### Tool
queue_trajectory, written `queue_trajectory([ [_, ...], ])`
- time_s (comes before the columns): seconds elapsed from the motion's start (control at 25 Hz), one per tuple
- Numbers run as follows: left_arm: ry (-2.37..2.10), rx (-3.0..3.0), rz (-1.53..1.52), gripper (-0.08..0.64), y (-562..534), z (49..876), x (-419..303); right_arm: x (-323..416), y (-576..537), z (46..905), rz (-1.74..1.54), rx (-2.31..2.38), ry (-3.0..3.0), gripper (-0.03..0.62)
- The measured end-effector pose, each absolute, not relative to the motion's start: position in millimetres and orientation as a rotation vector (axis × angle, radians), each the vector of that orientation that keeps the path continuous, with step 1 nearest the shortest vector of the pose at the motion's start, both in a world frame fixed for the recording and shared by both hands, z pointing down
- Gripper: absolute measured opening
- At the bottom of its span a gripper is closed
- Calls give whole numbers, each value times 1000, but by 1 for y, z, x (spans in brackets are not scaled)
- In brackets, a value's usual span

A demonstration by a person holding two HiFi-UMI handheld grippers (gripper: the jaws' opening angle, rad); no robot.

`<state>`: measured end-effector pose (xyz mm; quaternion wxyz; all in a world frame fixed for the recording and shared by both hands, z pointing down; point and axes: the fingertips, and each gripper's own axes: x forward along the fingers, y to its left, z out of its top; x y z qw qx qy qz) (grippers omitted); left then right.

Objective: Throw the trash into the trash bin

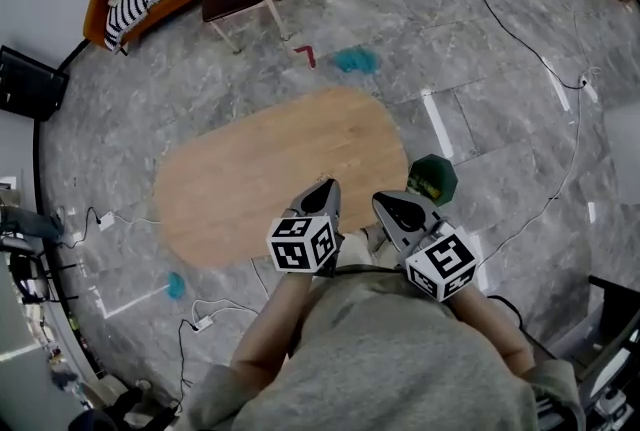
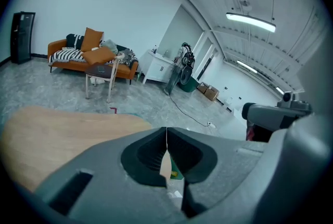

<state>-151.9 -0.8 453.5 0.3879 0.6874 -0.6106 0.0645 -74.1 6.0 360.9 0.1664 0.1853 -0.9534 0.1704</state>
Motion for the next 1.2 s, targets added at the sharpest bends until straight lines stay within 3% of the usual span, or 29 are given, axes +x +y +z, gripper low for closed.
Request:
queue_trajectory([
  [1.0,-1511,1555,256,15,9,573,-216,-132,-16,461,565,475,-2546,9],
  [1.2,-1468,1539,294,91,7,606,-219,-142,-15,484,590,451,-2523,9],
])
